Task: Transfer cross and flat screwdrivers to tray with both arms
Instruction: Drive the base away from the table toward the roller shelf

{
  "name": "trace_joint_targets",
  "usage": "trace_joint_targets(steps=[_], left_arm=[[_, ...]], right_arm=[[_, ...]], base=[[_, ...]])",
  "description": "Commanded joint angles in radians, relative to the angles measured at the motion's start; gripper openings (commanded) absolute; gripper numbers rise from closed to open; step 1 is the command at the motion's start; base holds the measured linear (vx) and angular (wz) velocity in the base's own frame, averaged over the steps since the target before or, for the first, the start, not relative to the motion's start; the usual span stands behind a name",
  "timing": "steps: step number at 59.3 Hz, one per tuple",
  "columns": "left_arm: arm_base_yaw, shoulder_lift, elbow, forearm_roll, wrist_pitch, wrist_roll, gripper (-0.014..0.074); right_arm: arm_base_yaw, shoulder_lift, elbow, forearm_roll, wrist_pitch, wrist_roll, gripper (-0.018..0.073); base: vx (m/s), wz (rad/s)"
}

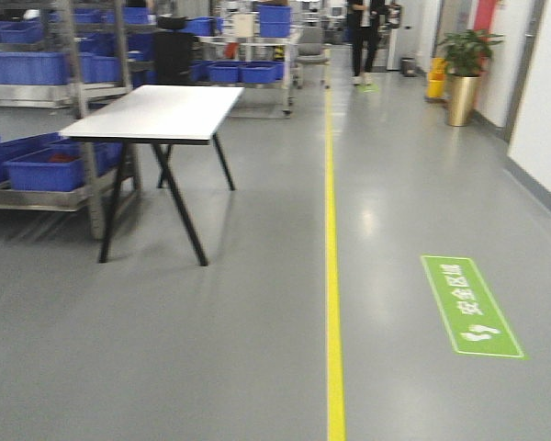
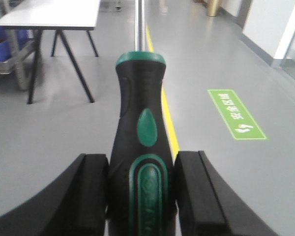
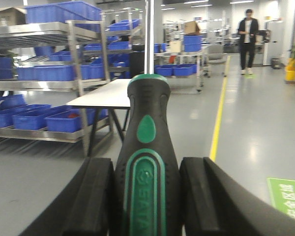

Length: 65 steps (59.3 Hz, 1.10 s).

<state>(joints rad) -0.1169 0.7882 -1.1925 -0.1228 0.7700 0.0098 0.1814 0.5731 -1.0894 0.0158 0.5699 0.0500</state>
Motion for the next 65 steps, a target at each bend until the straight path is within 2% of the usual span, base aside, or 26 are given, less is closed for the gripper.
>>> trace_joint_targets(steps=[1, 29, 65], left_arm=[[-0.003, -0.005, -0.027, -0.014, -0.096, 0.0, 0.0001], [-0.003, -0.005, -0.027, -0.014, -0.095, 0.0, 0.0001], [-0.003, -0.002, -0.027, -0.014, -0.095, 0.0, 0.0001]], right_arm=[[0.0, 0.008, -0.028, -0.003, -0.105, -0.005, -0.0008], [0.0, 0.008, -0.028, -0.003, -0.105, -0.005, -0.0008], [0.0, 0.008, -0.028, -0.003, -0.104, -0.005, -0.0008]], base=[[0.24, -0.48], [0.33, -0.21], [0.49, 0.19]])
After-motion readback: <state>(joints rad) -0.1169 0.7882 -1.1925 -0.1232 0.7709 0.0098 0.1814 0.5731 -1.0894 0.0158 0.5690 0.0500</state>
